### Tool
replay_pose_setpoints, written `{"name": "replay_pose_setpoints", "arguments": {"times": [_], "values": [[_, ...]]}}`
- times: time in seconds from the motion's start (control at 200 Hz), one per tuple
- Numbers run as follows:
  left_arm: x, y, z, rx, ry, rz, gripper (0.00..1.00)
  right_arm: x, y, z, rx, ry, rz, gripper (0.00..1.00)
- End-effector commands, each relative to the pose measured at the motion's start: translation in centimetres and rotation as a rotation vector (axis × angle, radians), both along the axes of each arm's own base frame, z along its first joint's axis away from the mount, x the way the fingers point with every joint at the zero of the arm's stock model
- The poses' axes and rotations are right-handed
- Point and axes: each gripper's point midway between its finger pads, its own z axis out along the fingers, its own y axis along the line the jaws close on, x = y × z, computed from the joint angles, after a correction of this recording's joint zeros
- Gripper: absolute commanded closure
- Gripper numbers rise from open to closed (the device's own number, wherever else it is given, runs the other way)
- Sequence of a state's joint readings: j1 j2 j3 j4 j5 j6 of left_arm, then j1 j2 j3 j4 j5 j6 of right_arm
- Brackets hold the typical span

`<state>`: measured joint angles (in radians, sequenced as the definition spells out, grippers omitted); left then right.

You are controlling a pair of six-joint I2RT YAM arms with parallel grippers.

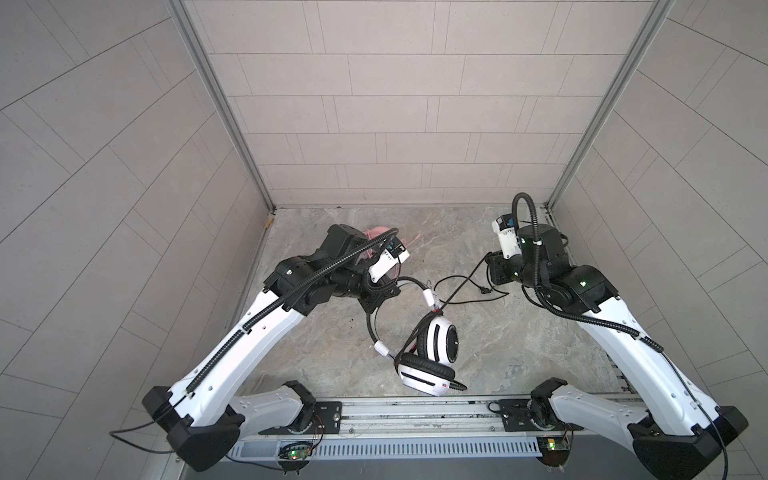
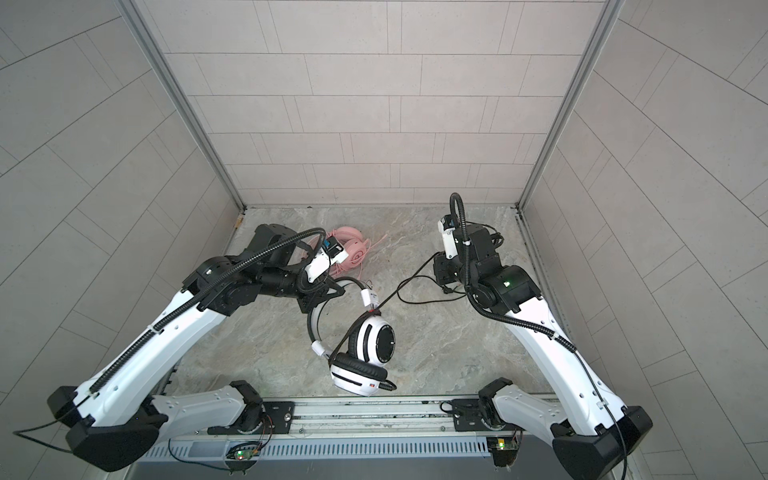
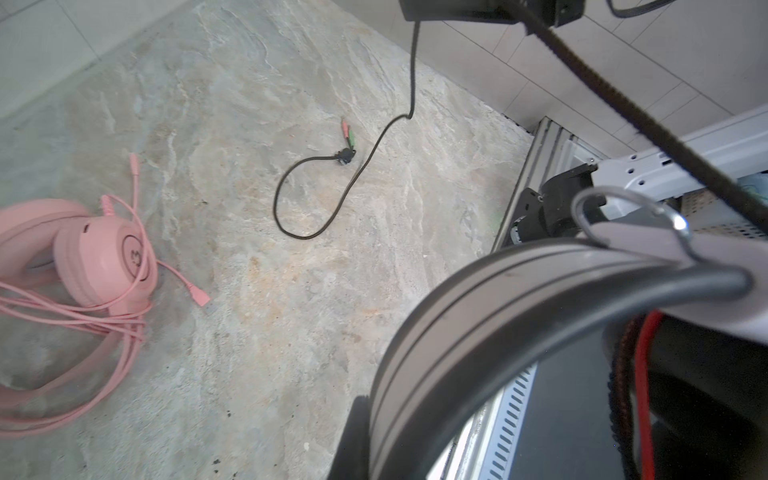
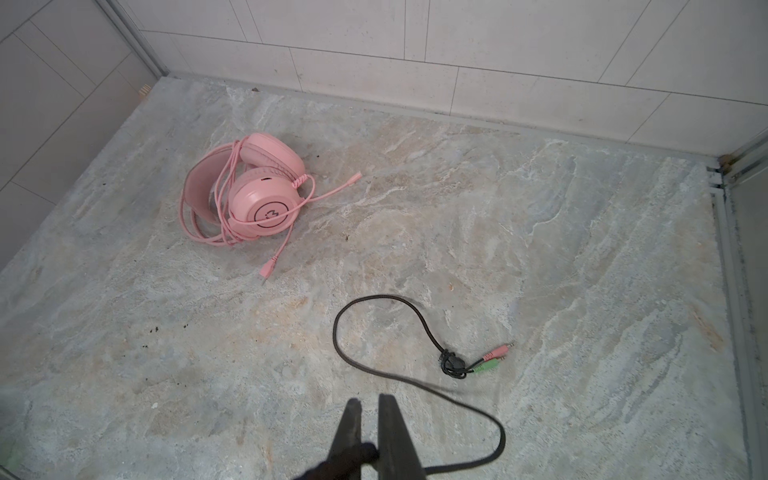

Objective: Wrap the headphones

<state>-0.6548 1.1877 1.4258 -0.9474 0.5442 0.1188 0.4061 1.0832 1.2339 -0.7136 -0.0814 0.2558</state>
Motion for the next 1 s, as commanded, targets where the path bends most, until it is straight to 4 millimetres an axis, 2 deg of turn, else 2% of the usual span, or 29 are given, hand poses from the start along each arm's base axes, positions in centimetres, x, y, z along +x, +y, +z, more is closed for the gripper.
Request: {"name": "replay_pose_setpoints", "arguments": {"times": [0.0,0.175,0.345,0.445,0.585,0.821,0.996], "values": [[-1.5,-1.8,4.0,-0.179,0.010,-0.072,1.00,1.3,1.3,-1.8,0.061,0.023,0.006,0.90],[-1.6,-2.7,6.2,-0.265,0.041,-0.078,1.00,2.1,2.9,-7.5,0.095,0.126,0.033,0.90],[-1.7,-3.8,8.7,-0.384,0.073,-0.100,1.00,2.3,3.8,-10.7,0.152,0.163,0.034,0.90],[-1.6,-4.1,10.1,-0.435,0.066,-0.101,1.00,2.0,5.0,-11.3,0.222,0.177,0.070,0.90],[-0.2,-3.7,10.0,-0.419,0.011,-0.034,1.00,1.1,7.0,-11.0,0.345,0.171,0.157,0.88],[2.2,-2.8,8.5,-0.343,-0.031,0.082,1.00,-0.1,7.3,-9.5,0.388,0.138,0.203,0.85],[3.2,-1.6,8.5,-0.298,-0.041,0.157,1.00,-0.4,6.9,-11.0,0.369,0.153,0.193,0.75]]}}
